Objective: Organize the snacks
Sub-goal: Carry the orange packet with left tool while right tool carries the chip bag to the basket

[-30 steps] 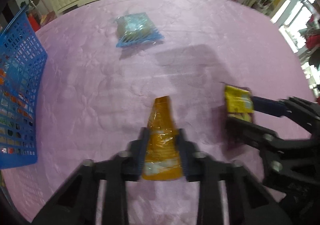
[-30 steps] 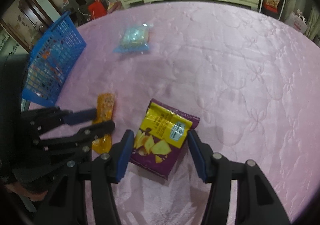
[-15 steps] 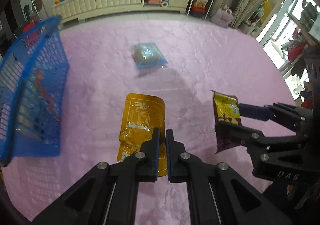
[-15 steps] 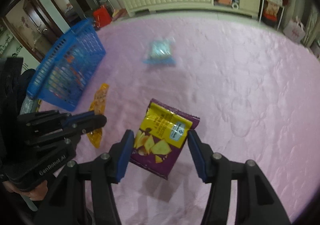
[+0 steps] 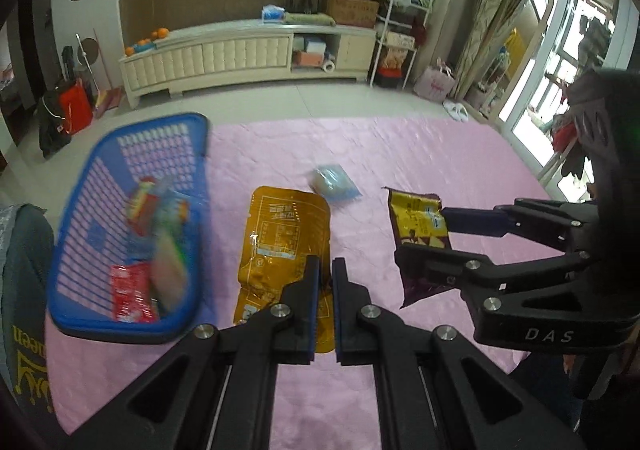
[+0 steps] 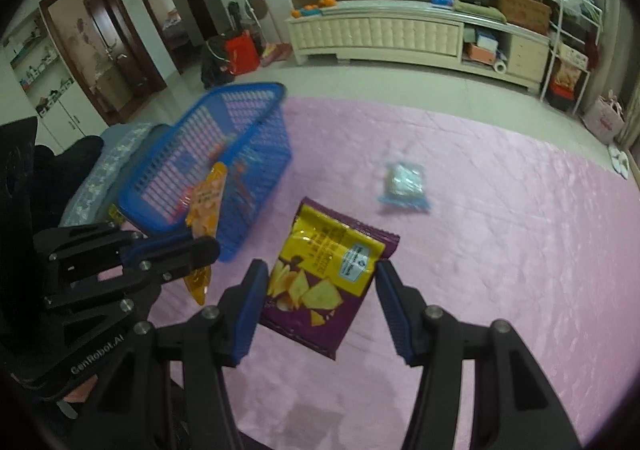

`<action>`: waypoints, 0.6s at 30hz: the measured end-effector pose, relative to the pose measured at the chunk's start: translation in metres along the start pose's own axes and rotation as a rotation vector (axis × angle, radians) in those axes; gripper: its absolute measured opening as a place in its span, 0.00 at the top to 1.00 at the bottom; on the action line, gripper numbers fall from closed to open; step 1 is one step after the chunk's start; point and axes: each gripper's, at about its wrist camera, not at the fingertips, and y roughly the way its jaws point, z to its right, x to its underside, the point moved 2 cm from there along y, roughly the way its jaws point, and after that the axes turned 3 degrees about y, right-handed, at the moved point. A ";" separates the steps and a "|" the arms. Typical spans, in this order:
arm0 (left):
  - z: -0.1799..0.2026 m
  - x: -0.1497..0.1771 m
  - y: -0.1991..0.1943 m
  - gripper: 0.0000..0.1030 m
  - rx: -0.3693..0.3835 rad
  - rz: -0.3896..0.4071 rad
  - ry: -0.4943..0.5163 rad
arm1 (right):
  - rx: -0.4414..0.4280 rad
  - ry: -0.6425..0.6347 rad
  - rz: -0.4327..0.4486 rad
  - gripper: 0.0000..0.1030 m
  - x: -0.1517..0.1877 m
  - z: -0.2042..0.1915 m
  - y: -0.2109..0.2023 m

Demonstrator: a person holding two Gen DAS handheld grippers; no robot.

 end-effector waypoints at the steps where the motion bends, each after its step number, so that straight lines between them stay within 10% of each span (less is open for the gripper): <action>1: -0.007 -0.001 -0.003 0.95 -0.002 0.006 -0.004 | -0.009 -0.003 0.006 0.42 -0.003 -0.006 0.000; 18: -0.120 0.007 -0.021 0.95 -0.064 0.011 -0.109 | -0.108 -0.080 0.009 0.42 -0.041 -0.089 0.047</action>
